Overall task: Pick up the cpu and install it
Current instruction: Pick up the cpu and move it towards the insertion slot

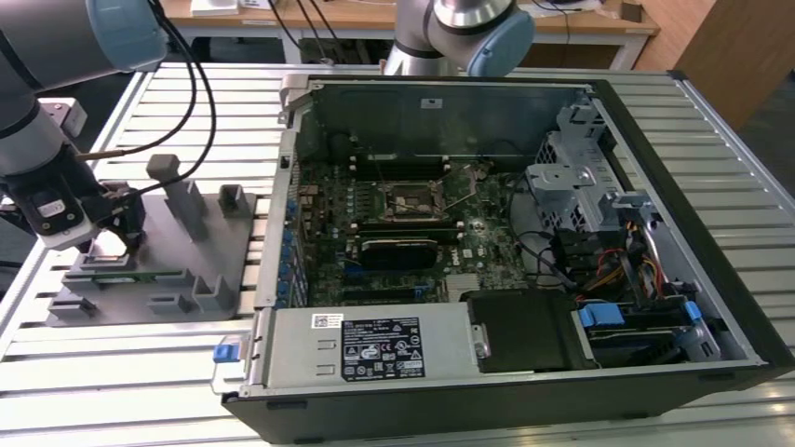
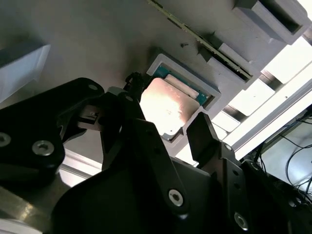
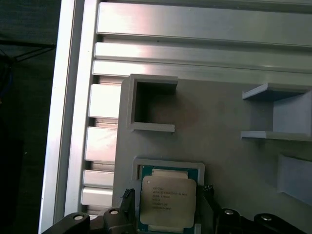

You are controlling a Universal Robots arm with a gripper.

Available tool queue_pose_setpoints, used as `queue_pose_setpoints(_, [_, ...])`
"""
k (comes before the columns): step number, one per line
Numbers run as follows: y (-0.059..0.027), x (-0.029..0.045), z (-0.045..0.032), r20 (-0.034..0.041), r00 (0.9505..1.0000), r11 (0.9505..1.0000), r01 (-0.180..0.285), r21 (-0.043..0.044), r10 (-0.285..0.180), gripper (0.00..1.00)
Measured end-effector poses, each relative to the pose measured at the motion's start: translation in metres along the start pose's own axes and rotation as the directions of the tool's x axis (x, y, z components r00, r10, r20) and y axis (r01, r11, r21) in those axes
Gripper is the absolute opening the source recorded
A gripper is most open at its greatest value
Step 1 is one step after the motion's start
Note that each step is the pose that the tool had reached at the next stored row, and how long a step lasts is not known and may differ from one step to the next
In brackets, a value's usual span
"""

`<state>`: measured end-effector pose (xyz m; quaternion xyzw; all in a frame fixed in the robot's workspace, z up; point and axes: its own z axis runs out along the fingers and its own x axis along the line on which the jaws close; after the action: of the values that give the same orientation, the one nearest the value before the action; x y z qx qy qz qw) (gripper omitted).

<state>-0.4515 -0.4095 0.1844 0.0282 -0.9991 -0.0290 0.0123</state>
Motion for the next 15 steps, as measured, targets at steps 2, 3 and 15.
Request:
queue_pose_setpoints(2, [-0.0001, 0.0, 0.0003, 0.0, 1.0, 1.0, 0.0, 0.0, 0.0, 0.63])
queue_pose_setpoints(3, [-0.0001, 0.0, 0.0005, 0.0, 1.0, 1.0, -0.001, 0.0, 0.001, 0.63])
queue_pose_setpoints(15, [-0.0001, -0.0001, 0.0008, 0.0002, 1.0, 1.0, -0.001, -0.0001, 0.001, 0.55])
